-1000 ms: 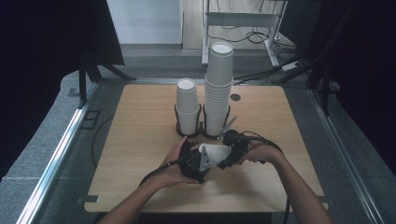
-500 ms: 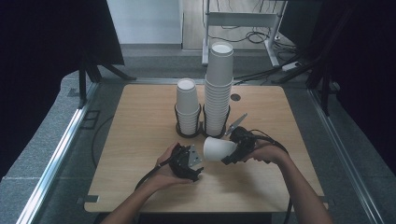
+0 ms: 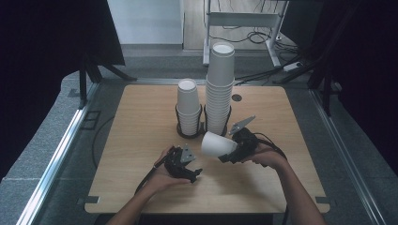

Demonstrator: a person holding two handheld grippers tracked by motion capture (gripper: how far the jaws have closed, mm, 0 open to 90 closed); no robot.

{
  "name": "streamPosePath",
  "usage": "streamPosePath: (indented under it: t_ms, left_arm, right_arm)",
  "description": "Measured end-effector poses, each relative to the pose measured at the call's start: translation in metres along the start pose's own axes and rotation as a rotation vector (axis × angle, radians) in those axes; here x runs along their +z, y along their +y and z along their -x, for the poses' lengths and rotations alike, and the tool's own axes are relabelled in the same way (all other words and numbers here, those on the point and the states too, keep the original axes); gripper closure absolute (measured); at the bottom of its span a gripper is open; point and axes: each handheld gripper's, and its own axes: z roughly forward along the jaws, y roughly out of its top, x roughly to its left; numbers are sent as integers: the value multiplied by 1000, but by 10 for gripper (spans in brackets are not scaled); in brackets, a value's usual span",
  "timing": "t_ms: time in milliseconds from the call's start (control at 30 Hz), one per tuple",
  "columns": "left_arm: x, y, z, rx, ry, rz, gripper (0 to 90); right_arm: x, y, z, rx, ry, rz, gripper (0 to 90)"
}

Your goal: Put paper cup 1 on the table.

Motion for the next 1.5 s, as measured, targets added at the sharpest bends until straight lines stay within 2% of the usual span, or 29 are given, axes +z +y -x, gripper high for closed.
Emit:
streamPosePath:
  t_ms: [167,267,467,567,633,800,1033,1200,1267,1400,1500]
  left_arm:
    - [-4,-4,-9,-79,-31,29,113]
    - [-6,-7,-13,-141,-75,51,117]
    - [-9,-11,-22,-227,-154,95,137]
    - [-13,-11,-28,-301,-221,133,139]
    - [-15,-11,-31,-332,-235,154,140]
    - [-16,-12,-32,-343,-228,157,142]
    - [-15,-15,-33,-354,-212,154,143]
    - [-13,-17,-34,-373,-198,133,144]
    - [-14,-17,-35,-384,-205,138,145]
    - [-16,-16,-35,-403,-237,165,145]
    - [-17,-15,-36,-424,-298,195,144]
  right_arm:
    - [4,-3,-5,-1,-1,74,226]
    - [7,-5,-7,9,-1,110,225]
    - [10,-10,-14,17,-24,237,225]
    - [11,-14,-17,24,-32,295,225]
    - [14,-18,-19,33,-39,316,225]
    - [19,-28,-23,44,-48,381,226]
    - [28,-42,-27,86,-57,462,223]
    - [30,-48,-29,106,-58,523,223]
    - [30,-50,-31,90,-77,527,223]
    - [32,-54,-33,89,-81,580,223]
    - [35,-57,-34,89,-92,594,224]
